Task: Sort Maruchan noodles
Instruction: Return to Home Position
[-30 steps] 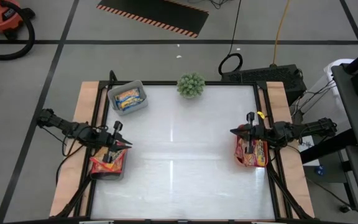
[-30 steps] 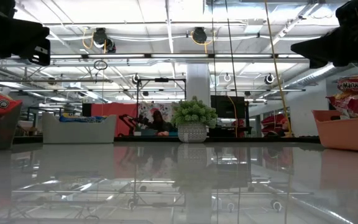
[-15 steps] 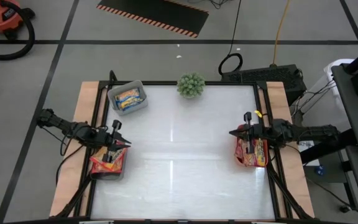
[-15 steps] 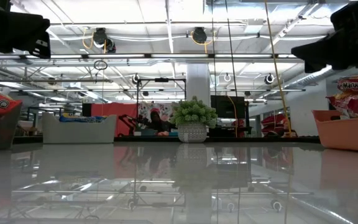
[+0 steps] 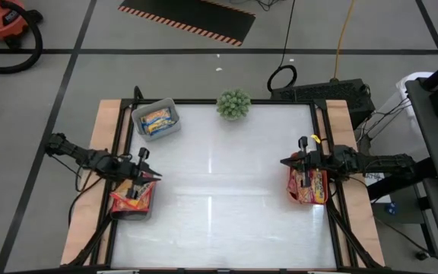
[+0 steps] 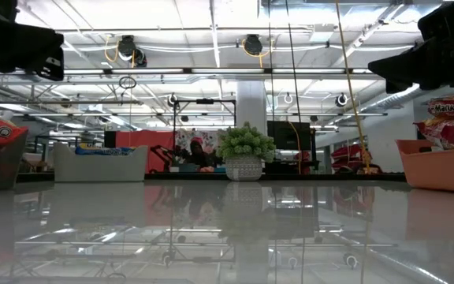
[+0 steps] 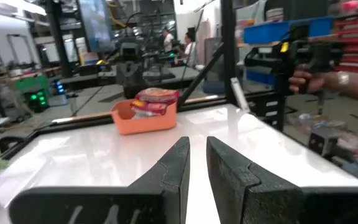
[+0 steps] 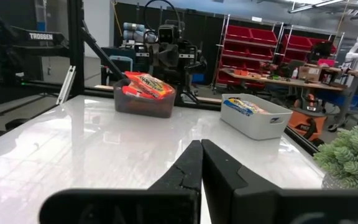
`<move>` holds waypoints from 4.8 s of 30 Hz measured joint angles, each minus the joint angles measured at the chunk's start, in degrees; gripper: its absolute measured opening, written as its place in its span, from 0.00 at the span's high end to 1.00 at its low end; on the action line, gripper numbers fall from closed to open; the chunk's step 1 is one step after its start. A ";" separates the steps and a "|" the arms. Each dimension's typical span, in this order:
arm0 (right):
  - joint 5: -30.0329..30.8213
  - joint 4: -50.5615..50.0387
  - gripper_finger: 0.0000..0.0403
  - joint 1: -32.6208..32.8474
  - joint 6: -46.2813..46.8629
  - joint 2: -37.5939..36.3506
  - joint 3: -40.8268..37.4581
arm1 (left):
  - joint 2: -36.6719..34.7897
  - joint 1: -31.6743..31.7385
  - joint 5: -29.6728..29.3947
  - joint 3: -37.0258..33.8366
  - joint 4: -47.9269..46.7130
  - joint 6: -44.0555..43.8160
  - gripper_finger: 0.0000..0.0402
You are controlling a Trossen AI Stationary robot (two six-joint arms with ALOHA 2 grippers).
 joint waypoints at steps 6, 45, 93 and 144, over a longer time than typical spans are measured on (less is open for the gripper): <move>0.00 -0.01 1.00 0.00 0.01 0.00 0.00 | -0.02 1.15 -0.81 0.11 -1.24 -0.28 0.85; 0.00 0.01 1.00 0.00 0.05 0.00 0.00 | 0.02 10.80 2.70 0.02 -1.50 0.20 0.85; 0.00 0.01 1.00 0.00 0.04 0.00 0.00 | 0.02 10.80 2.61 0.00 -1.25 0.07 0.85; 0.00 0.03 1.00 0.00 0.05 0.00 0.00 | 0.02 10.79 2.61 0.00 -1.25 0.07 0.85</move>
